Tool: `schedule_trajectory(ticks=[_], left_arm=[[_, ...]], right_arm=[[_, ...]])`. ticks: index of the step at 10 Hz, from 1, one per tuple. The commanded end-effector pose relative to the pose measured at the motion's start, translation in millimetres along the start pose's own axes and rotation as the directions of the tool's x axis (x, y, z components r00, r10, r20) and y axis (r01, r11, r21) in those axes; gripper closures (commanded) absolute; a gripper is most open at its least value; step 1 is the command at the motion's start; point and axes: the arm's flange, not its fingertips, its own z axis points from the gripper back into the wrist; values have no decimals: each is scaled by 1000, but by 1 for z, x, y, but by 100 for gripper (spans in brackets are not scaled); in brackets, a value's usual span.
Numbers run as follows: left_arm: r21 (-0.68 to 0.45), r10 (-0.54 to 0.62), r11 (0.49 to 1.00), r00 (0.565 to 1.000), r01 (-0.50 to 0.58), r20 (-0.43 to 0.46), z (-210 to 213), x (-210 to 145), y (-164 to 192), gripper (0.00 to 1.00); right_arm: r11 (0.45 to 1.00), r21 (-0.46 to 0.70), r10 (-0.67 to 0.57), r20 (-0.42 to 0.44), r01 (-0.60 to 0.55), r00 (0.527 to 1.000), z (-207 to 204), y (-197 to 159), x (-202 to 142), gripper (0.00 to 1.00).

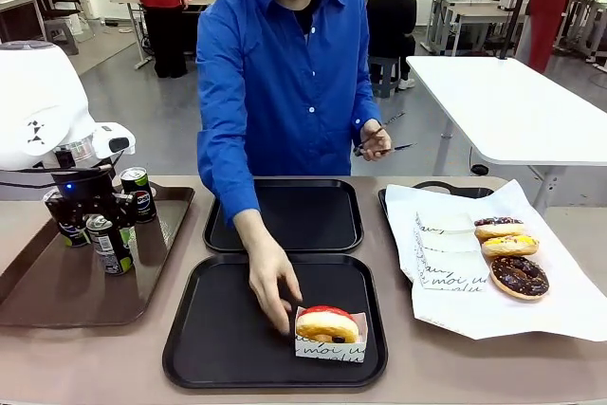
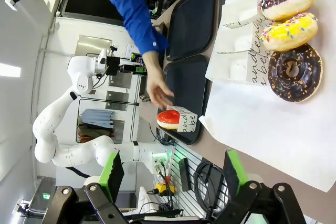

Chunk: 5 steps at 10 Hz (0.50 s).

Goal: Set up donuts and drinks on trays.
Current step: Pick up one Pepsi coke and place it on the Flat Tray.

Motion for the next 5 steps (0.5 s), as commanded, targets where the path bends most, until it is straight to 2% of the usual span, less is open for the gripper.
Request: schedule_trajectory(ticks=[1,2,3,5], left_arm=[[21,25,999,1000,-26,16,14,5,-1,90],[-1,34,999,999,-34,17,26,6,-1,77],[-3,45,999,999,-45,12,46,7,-2,100],[34,76,997,997,-76,3,89,3,-4,100]], right_arm=[[1000,12,11,3,-11,1000,0,-1,0,0],[1000,12,11,3,-11,1000,0,-1,0,0],[1000,12,11,3,-11,1000,0,-1,0,0],[1000,12,11,3,-11,1000,0,-1,0,0]])
